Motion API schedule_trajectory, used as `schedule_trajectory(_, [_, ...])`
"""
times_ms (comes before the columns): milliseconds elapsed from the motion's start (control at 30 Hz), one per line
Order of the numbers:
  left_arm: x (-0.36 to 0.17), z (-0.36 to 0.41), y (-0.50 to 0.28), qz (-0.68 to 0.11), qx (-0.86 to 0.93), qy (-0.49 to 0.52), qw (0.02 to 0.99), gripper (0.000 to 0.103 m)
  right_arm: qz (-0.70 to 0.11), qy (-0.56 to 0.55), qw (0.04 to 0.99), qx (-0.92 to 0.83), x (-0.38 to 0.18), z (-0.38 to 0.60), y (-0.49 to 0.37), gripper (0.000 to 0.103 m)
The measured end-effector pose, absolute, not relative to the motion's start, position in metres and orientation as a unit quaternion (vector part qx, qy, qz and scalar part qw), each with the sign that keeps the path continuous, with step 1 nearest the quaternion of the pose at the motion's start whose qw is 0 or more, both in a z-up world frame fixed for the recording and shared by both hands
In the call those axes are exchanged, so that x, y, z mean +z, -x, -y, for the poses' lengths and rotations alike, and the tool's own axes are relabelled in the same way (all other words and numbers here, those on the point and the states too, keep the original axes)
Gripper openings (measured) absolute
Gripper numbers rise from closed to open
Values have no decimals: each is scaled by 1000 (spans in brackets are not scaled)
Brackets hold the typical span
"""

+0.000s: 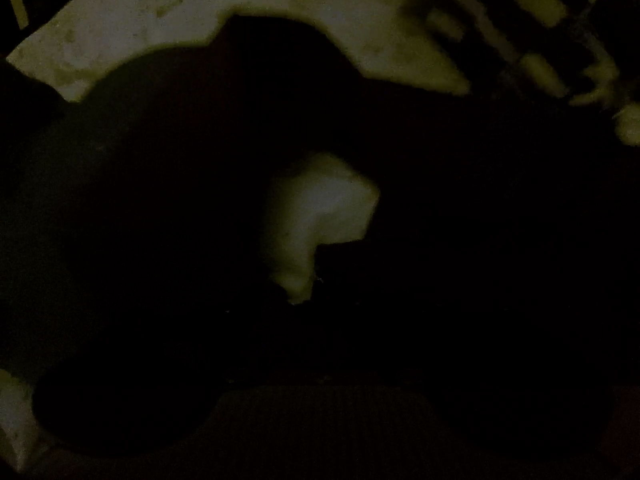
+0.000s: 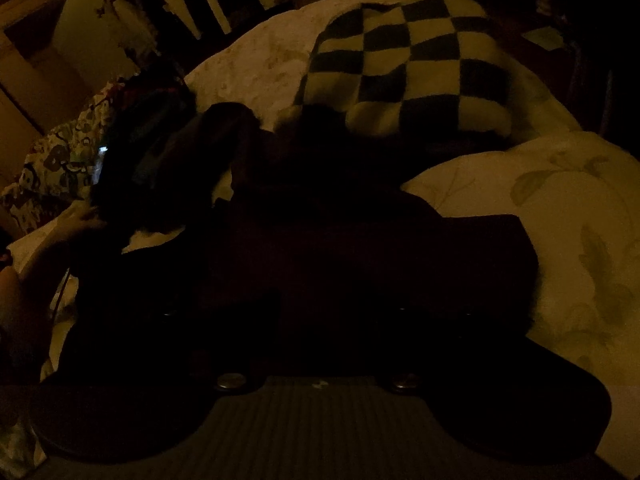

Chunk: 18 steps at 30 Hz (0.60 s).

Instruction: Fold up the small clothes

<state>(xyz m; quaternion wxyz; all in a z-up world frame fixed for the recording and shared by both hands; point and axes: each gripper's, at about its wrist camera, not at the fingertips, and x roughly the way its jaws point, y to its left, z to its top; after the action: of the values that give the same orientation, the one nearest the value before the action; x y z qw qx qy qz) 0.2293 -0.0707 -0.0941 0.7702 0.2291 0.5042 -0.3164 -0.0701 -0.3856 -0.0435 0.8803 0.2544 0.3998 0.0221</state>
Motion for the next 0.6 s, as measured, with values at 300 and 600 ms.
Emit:
schedule_trajectory(300, [-30,30,-194,-489,-365,-178,772,0,-399,-258,880,12,-43,389,72,78])
schedule_trajectory(600, [-5,-41,-104,-484,-351,-253,760,1,-401,-253,880,22,-42,391,82,78])
